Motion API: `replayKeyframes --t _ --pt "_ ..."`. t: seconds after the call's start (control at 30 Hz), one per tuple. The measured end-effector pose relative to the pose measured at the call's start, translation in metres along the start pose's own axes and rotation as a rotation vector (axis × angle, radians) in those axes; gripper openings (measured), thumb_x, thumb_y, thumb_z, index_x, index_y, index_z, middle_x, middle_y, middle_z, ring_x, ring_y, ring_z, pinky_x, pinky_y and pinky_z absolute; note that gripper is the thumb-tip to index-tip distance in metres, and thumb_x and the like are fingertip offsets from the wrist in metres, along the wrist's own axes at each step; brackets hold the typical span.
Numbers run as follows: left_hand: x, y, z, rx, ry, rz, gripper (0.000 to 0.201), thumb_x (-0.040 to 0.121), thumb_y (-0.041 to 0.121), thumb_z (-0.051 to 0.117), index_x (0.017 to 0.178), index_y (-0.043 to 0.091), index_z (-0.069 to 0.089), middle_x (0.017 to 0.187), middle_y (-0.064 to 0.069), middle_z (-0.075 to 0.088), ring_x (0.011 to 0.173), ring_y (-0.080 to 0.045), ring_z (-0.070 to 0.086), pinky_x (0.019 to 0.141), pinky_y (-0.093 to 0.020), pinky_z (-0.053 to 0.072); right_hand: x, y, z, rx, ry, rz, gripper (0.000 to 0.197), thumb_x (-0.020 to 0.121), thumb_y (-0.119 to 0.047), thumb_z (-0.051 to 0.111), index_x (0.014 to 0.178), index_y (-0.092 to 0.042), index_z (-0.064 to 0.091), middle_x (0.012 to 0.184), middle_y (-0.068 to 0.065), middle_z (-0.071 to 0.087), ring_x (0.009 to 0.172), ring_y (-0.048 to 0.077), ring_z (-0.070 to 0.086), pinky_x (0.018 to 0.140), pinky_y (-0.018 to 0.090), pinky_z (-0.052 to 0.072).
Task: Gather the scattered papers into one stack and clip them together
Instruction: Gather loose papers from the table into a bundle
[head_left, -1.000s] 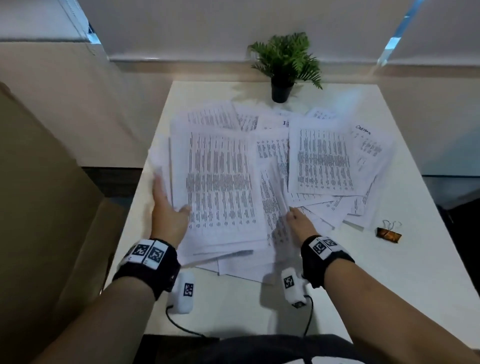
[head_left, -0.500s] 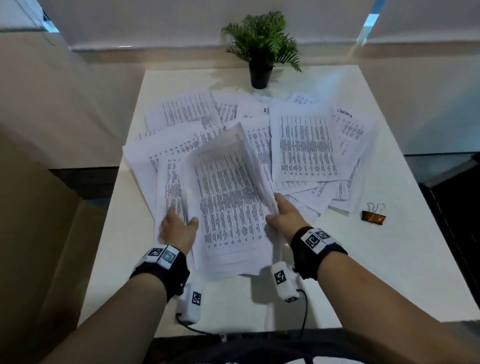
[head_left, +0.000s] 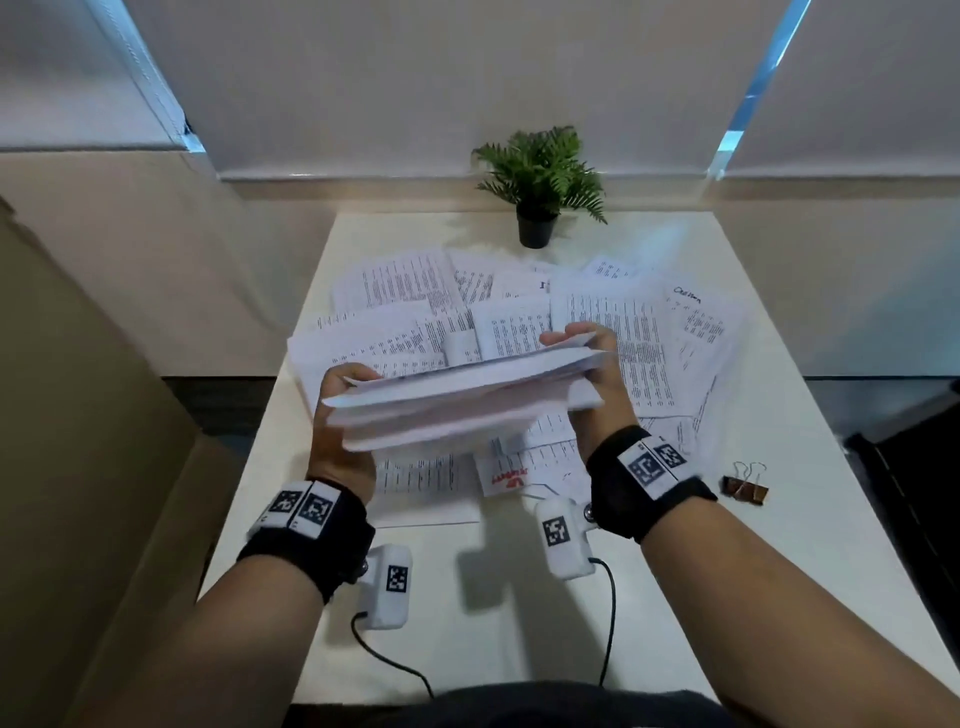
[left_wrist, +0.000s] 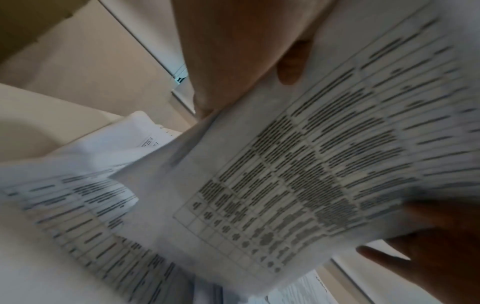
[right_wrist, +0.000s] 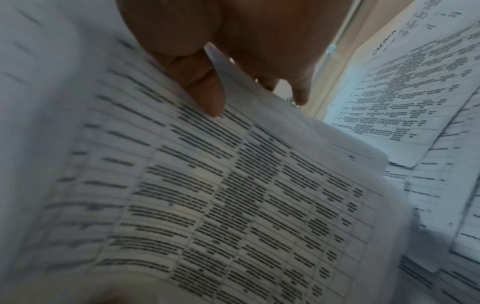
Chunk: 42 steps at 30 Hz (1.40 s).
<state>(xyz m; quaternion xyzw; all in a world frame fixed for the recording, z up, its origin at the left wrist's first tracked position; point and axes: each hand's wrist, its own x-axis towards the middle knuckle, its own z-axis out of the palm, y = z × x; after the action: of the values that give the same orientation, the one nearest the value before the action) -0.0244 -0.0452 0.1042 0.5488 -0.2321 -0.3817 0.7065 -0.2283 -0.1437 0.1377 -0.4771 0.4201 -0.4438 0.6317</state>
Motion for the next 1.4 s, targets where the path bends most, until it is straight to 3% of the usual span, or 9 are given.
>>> replayKeyframes --t 0.07,0.23,0.47,0.7,0.9,1.0,1.1,1.2,1.4 --pt "-0.003 -0.001 0.003 -0.016 0.067 0.047 0.012 0.089 0.002 0.046 0.09 0.009 0.056 0.078 0.007 0.065 0.071 -0.004 0.063 0.067 -0.02 0.051 -0.001 0.008 0.001 -0.076 -0.021 -0.03 0.039 0.082 -0.002 0.058 0.105 -0.03 0.046 0.108 0.005 0.057 0.092 0.016 0.058 0.077 0.028 0.049" --pt "-0.01 0.006 0.01 -0.051 0.084 0.071 0.044 0.094 -0.009 0.031 0.135 0.004 0.045 0.111 -0.009 0.065 0.095 -0.012 0.068 0.075 -0.026 0.057 -0.006 0.011 0.013 -0.103 -0.061 -0.109 0.039 0.082 0.007 0.046 0.106 -0.024 0.049 0.101 0.002 0.055 0.091 0.012 0.056 0.08 0.03 0.049" --pt "-0.013 0.006 -0.006 0.023 0.145 0.099 0.035 0.093 -0.008 0.042 0.121 0.013 0.039 0.108 -0.004 0.058 0.087 -0.007 0.064 0.071 -0.027 0.054 -0.015 0.01 0.019 -0.159 -0.239 -0.163 0.037 0.097 -0.011 0.047 0.123 -0.036 0.043 0.113 0.005 0.054 0.093 0.009 0.059 0.076 0.024 0.053" --pt "-0.009 0.017 -0.005 0.027 0.165 0.228 0.007 0.102 0.016 0.046 0.106 0.02 0.049 0.098 -0.001 0.062 0.082 -0.006 0.065 0.069 -0.025 0.055 -0.006 -0.001 0.044 -0.247 -0.197 -0.239 0.009 0.098 -0.017 0.046 0.098 -0.022 0.053 0.098 -0.002 0.058 0.087 0.013 0.059 0.07 0.027 0.053" --pt "0.005 0.021 -0.016 0.092 0.219 0.299 0.017 0.098 0.021 0.055 0.086 0.033 0.057 0.1 0.006 0.063 0.095 -0.016 0.055 0.092 -0.039 0.045 -0.001 0.002 0.052 -0.194 -0.126 -0.236 0.02 0.095 -0.017 0.047 0.086 -0.033 0.055 0.105 0.008 0.066 0.089 0.027 0.061 0.081 0.051 0.055" --pt "0.012 0.021 -0.022 0.006 0.25 0.281 0.013 0.1 0.022 0.047 0.091 0.03 0.051 0.1 0.004 0.062 0.09 -0.013 0.058 0.081 -0.03 0.051 0.002 0.003 0.051 -0.157 -0.084 -0.217 0.015 0.093 -0.025 0.044 0.089 -0.038 0.051 0.104 0.004 0.067 0.097 0.035 0.062 0.084 0.059 0.052" --pt "0.011 0.017 -0.025 -0.011 0.206 0.277 0.021 0.098 0.032 0.045 0.116 0.022 0.04 0.108 0.0 0.055 0.093 -0.006 0.059 0.08 -0.022 0.05 0.001 0.006 0.043 -0.179 -0.236 -0.205 0.033 0.087 -0.026 0.051 0.115 -0.037 0.038 0.117 0.0 0.057 0.108 0.019 0.057 0.086 0.038 0.055" --pt "0.008 0.002 -0.028 0.068 0.115 0.173 0.06 0.095 0.0 0.052 0.143 0.01 0.017 0.119 0.0 0.052 0.102 0.001 0.061 0.083 -0.018 0.052 0.0 0.016 0.035 -0.151 -0.267 -0.075 0.065 0.073 -0.001 0.056 0.124 -0.031 0.03 0.119 0.007 0.05 0.1 0.016 0.057 0.068 0.018 0.054" --pt "0.014 -0.015 -0.022 0.167 0.155 -0.03 0.072 0.082 -0.021 0.037 0.142 0.017 0.029 0.115 0.006 0.055 0.104 -0.004 0.055 0.078 -0.02 0.051 0.011 0.029 0.038 -0.117 -0.072 0.036 0.053 0.071 0.023 0.041 0.096 -0.023 0.049 0.082 0.004 0.05 0.075 0.015 0.048 0.058 0.026 0.042"
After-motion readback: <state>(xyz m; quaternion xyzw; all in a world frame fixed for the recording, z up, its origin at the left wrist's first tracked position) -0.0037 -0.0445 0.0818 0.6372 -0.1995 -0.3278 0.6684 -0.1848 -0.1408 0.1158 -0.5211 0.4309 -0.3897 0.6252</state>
